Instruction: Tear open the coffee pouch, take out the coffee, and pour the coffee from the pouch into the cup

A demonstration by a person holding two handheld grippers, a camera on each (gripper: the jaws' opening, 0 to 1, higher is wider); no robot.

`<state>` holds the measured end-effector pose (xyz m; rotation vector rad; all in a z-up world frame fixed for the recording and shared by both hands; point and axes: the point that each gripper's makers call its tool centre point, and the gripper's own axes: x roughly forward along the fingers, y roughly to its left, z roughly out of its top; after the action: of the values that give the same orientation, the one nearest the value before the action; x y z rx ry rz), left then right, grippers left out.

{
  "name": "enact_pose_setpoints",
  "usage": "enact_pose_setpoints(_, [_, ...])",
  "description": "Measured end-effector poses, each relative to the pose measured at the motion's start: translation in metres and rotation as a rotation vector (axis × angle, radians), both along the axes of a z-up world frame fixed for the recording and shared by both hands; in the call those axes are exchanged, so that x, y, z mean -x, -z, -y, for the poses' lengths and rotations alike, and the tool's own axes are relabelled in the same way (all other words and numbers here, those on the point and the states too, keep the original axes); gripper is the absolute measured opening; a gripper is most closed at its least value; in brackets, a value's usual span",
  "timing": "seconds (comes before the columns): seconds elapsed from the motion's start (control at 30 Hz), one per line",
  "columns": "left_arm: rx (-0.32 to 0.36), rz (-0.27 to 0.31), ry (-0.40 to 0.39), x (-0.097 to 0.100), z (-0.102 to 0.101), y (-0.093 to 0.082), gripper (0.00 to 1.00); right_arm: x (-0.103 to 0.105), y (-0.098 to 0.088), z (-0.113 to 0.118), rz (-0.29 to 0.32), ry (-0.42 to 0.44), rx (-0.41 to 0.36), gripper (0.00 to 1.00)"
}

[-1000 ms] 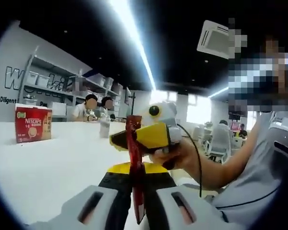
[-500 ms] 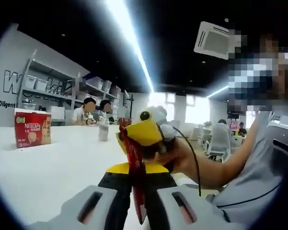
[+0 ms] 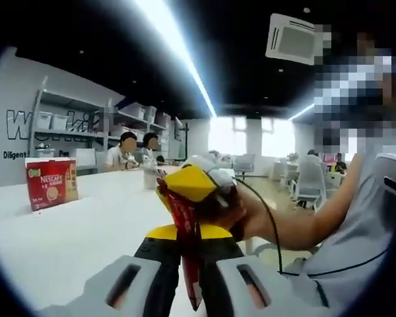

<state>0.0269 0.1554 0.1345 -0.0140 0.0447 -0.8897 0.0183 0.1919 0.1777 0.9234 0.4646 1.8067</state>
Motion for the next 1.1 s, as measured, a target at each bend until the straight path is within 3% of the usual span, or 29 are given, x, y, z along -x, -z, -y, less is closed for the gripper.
enact_pose_setpoints(0.1, [0.014,-0.005,0.003,0.0,0.0,-0.001,0.11,0.0,-0.001,0.0,0.028,0.021,0.012,0.02])
enact_pose_setpoints(0.2, [0.019,-0.029,-0.014,-0.004,-0.002,0.003,0.11,-0.006,0.003,-0.003,0.181,0.154,0.071,0.02])
enact_pose_setpoints(0.27, [0.023,-0.063,-0.031,-0.009,-0.005,0.009,0.1,-0.013,0.008,-0.005,0.366,0.28,0.145,0.03])
enact_pose_setpoints(0.37, [0.064,-0.084,-0.022,-0.009,-0.005,0.009,0.1,-0.005,0.008,-0.006,0.461,0.323,0.189,0.03])
enact_pose_setpoints(0.53, [0.072,-0.081,-0.024,-0.009,-0.004,0.007,0.1,-0.005,0.005,-0.007,0.486,0.342,0.211,0.03])
enact_pose_setpoints(0.83, [0.068,-0.074,-0.022,-0.009,-0.005,0.007,0.11,-0.01,0.007,-0.007,0.478,0.338,0.207,0.02])
enact_pose_setpoints(0.93, [0.054,-0.052,-0.032,-0.011,-0.005,0.007,0.12,-0.012,0.006,-0.006,0.528,0.382,0.223,0.02])
enact_pose_setpoints(1.03, [0.015,0.014,-0.102,-0.02,-0.01,0.004,0.14,-0.019,0.002,-0.005,0.573,0.452,0.231,0.02])
enact_pose_setpoints(1.1, [-0.02,0.033,-0.226,-0.03,-0.016,0.002,0.15,-0.03,-0.005,-0.002,0.576,0.557,0.209,0.02])
